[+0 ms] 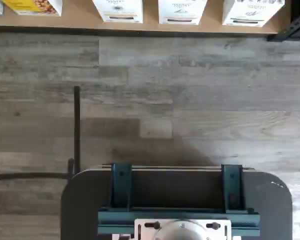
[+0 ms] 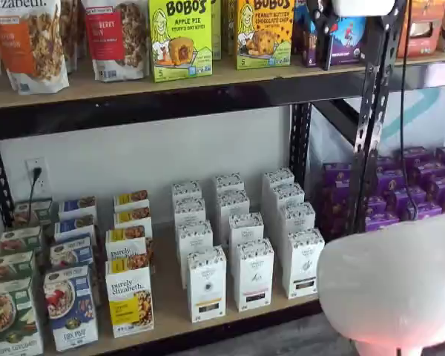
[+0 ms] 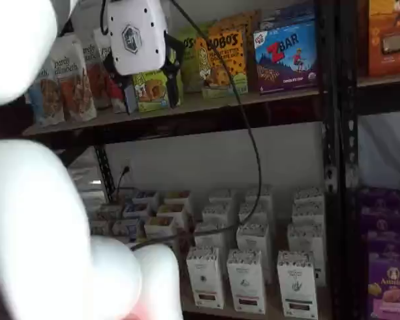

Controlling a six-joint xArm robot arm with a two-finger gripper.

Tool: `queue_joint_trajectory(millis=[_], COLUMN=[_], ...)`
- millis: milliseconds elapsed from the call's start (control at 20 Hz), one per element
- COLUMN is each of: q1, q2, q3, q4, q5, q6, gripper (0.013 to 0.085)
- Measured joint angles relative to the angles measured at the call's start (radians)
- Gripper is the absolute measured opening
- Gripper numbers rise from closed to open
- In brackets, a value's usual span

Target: Pick up the white box with a green strip in the middle, on the bottom shelf, the sixth box from the left

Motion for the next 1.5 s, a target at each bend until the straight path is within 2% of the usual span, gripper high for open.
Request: queue_joint_trajectory(millis=[50,100,150,200,300,500,700,950,1150,1500], q1=[0.023,0.083,0.109,0.113,0.084,0.012,0.02,0.139,0.218,0.336], q2=[-0.01,-0.036,-0.05,-0.054,-0.056,-0.07,-0.079,-0.087,-0.085,-0.007], q3=[0.009,0.034,0.045,0.049,0.056,0.107,0.183,0.32,0.431,0.67], q4=[-0.026,-0.096,-0.133,-0.156,-0.157,-0.104,-0.102,-0.155,-0.175,-0.147], q5=[-0.016,-0.058,-0.082,-0.092,-0.102,-0.151,-0.215,-0.333,-0.441,-0.738], q6=[0.014,0.046,0.059,0.06,0.034,-0.017,-0.006,0.116,0.21,0.361], gripper=[0.085,0.085,0.085,0.085,0.085,0.085,0.085,0.085,0.085,0.085])
